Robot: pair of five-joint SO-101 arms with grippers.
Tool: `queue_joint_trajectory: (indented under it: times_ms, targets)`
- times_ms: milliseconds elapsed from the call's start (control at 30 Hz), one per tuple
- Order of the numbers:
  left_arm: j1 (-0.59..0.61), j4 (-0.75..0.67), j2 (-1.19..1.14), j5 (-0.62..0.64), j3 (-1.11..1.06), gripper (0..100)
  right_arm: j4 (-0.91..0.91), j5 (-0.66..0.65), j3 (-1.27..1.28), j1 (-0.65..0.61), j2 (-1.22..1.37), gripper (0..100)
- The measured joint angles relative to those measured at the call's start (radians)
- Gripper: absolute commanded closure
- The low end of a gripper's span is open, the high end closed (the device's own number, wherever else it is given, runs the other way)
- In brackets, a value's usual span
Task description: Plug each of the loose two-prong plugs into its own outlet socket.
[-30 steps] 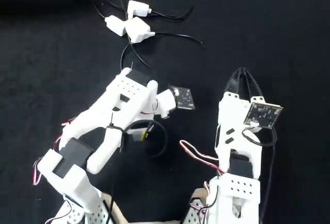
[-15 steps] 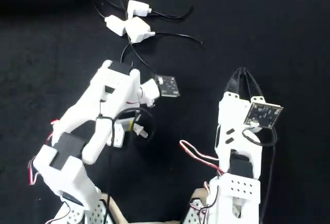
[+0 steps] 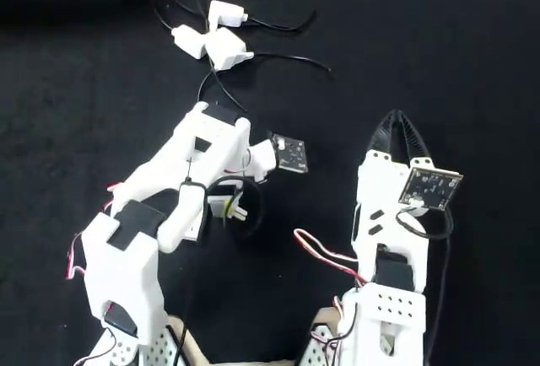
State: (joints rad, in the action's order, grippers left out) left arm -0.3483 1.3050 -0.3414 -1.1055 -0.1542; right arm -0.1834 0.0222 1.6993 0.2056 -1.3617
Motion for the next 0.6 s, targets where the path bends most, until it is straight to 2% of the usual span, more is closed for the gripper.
queue_joint_trajectory:
  times_ms: [200,467,600]
  targets:
    - [-0.002,0.006,-0.009,-0.009,0.000,97,0.000,0.000,0.000,0.000,0.000,98.5]
    - [0.000,0.009,-0.009,-0.009,0.000,97,0.000,0.000,0.000,0.000,0.000,98.5]
    - [0.002,0.068,-0.011,-0.009,0.040,97,0.000,0.000,0.000,0.000,0.000,98.5]
